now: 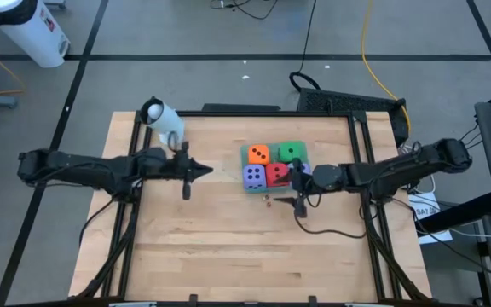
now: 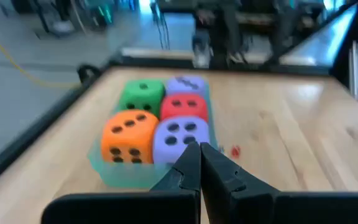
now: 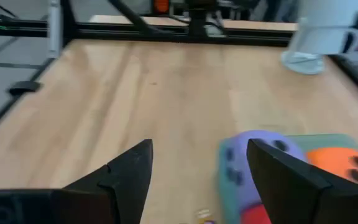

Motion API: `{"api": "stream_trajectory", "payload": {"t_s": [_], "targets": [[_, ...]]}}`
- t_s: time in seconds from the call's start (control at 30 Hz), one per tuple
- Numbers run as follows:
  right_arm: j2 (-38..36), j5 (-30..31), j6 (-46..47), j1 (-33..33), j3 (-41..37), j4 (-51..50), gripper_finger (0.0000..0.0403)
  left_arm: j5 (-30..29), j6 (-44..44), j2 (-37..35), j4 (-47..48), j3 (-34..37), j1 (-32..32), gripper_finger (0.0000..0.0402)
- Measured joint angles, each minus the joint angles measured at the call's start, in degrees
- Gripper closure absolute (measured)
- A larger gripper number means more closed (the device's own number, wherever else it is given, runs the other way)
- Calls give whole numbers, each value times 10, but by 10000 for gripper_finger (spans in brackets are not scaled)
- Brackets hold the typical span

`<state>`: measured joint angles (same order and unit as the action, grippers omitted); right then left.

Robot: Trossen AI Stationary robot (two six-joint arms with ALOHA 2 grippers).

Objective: Pick & Place Dice
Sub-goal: Put the small red die into the blue bin

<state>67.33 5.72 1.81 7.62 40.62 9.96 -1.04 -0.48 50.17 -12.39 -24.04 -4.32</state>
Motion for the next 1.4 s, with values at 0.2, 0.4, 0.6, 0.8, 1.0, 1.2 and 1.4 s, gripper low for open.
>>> {"api": "stream_trajectory", "payload": {"t_s": [0.2,0.4,0.6,0.8,1.0,1.2,1.4], "targets": [[0,5,68,53,0,-7,154,-42,-16,-69,-57,89,0,397],[15,84,152,117,0,-69,154,-50,1,-98,-39,97,0,393],[72,173,231,158,-1,-85,154,-50,3,-98,-38,97,0,392],[144,183,277,170,0,-77,154,-50,3,-97,-46,97,0,392],[229,252,272,177,0,-11,154,-50,3,-97,-44,97,0,392],[301,305,258,176,0,76,154,-49,-5,-97,-44,97,0,392],[357,347,278,172,0,113,160,-48,-5,-97,-44,97,0,391]]}}
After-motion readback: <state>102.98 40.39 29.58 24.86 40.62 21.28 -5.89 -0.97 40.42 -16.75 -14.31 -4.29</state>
